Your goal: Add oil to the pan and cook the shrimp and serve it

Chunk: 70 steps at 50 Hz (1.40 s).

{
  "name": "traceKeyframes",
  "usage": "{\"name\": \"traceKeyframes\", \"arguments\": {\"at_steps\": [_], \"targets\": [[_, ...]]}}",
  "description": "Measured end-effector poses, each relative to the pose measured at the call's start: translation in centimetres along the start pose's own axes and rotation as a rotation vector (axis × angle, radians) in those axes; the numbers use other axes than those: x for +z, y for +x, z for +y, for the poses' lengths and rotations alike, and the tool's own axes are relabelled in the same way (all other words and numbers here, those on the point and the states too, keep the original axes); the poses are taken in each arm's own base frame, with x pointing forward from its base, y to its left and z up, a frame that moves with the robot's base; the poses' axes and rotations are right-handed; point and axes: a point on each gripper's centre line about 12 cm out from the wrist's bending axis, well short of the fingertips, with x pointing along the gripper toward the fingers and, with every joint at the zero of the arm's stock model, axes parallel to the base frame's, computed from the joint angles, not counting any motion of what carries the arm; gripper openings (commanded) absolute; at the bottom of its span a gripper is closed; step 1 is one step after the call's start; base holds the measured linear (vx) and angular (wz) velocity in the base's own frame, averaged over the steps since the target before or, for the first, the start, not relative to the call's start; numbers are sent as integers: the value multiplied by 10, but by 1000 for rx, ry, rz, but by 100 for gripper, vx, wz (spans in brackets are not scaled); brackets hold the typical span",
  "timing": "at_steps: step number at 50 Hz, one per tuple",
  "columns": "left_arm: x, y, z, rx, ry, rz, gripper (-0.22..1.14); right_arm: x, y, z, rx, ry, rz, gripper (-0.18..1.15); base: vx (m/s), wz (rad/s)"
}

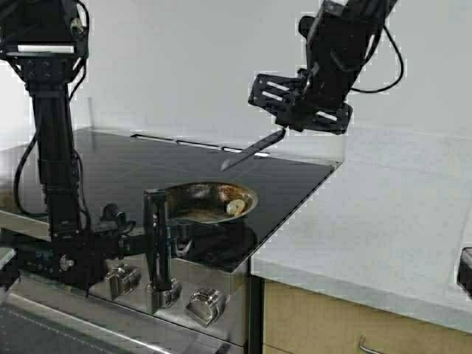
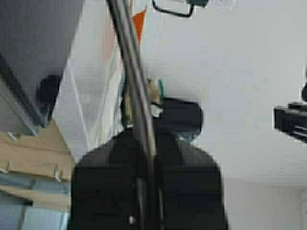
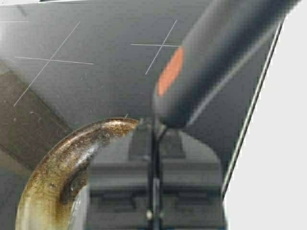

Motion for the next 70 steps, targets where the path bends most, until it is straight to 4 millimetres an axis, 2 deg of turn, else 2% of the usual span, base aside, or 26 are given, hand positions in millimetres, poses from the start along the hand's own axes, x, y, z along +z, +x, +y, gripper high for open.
{"name": "traceKeyframes", "arguments": {"at_steps": [4, 6, 10, 13, 19, 27, 35, 41, 46, 53, 59, 65, 70], "targets": [[-1, 1, 1, 10, 0, 3, 55, 0, 0, 0, 0, 0, 0, 7, 0, 0], [-1, 1, 2, 14, -3, 2, 72, 0, 0, 0, -1, 1, 0, 7, 0, 0], [-2, 0, 3, 19, -21, 2, 100, 0, 0, -1, -2, 2, -1, 7, 0, 0], [-1, 0, 2, 19, -13, 0, 107, 0, 0, 0, 0, 0, 0, 7, 0, 0], [0, 1, -2, 28, 5, -8, 102, -1, -1, 0, 1, -2, 0, 7, 0, 0], [2, 2, -9, 67, 41, -20, 103, 0, -1, -1, -2, 0, -7, 7, 0, 0], [-3, -6, -7, 160, 88, -33, 103, 0, -1, -1, -3, -1, -7, 7, 0, 0], [-6, -23, -3, 250, 127, -62, 103, -1, -2, -3, -6, -2, -6, 7, 0, 0], [-5, -43, -7, 308, 166, -103, 103, -2, -3, -4, -7, 1, -6, 7, 0, 0], [-3, -74, -24, 348, 217, -191, 103, -3, -5, -6, -11, 21, -10, 7, 0, 0], [-5, -91, -44, 358, 264, -239, 101, -4, -6, -7, -12, 18, -9, 7, 0, 0], [-8, -98, -67, 348, 315, -260, 89, -3, -7, -8, -14, 19, -8, 7, 0, 0], [-13, -99, -83, 345, 343, -263, 61, 1, -13, -9, -22, 26, -10, 7, 0, 0]]}}
